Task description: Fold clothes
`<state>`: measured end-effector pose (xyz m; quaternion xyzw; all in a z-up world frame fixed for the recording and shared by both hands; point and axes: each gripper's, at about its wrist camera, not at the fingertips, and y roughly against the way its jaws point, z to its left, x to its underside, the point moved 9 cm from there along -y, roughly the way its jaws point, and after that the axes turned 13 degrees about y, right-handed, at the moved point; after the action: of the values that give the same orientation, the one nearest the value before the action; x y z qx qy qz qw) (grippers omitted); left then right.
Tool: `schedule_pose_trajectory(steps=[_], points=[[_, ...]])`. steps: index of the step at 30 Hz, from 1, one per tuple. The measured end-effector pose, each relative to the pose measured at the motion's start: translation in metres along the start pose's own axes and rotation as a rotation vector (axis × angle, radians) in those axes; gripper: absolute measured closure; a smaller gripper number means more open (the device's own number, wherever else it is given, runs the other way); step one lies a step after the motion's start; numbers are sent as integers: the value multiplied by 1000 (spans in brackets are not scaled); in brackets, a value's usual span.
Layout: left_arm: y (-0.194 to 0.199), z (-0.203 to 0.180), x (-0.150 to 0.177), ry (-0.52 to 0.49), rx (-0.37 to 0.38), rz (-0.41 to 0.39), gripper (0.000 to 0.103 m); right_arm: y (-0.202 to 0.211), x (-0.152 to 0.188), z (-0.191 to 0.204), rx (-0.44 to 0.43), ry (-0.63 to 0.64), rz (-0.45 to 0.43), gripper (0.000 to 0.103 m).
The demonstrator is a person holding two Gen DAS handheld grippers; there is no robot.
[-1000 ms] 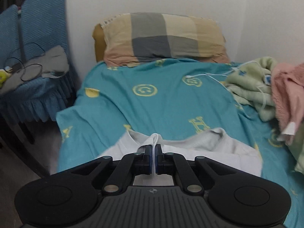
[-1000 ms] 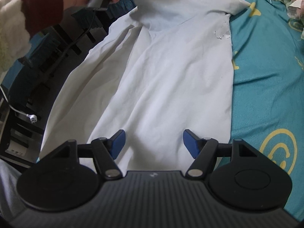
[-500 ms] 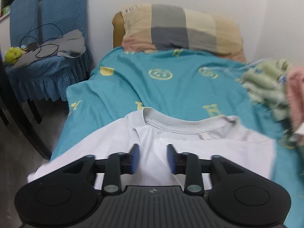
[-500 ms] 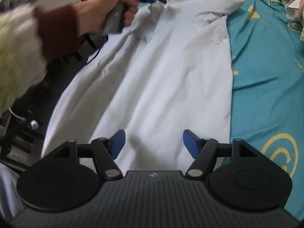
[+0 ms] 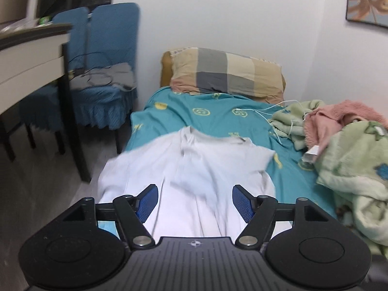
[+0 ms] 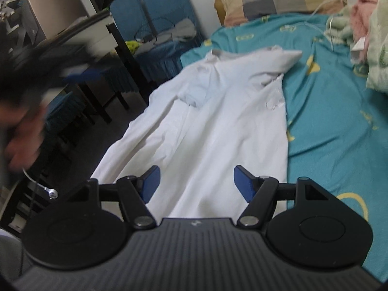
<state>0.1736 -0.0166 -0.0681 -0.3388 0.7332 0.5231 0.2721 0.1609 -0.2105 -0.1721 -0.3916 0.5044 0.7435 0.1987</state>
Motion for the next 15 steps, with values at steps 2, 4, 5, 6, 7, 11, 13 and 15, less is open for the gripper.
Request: schedule_pose_trajectory(steps=[2, 4, 5, 6, 7, 11, 13, 15], points=[[22, 2, 19, 9, 4, 14, 33, 6, -3, 4, 15, 22, -26, 34], [39, 4, 34, 12, -3, 13, 30, 11, -4, 9, 28, 44, -43, 34], [44, 5, 41, 18, -6, 11, 27, 14, -4, 12, 35, 56, -50, 34], [49, 7, 48, 25, -8, 12, 26, 16, -5, 14, 42, 67, -58, 34], [51, 9, 55, 25, -9, 14, 26, 18, -5, 17, 45, 76, -64, 34], [52, 10, 80, -25, -10, 27, 24, 25, -7, 24, 72, 112, -72, 34], [50, 4, 88, -76, -9, 25, 23, 29, -9, 24, 85, 108, -78, 34], [51, -1, 90, -97, -2, 15, 21, 31, -10, 23, 91, 96, -79, 34]])
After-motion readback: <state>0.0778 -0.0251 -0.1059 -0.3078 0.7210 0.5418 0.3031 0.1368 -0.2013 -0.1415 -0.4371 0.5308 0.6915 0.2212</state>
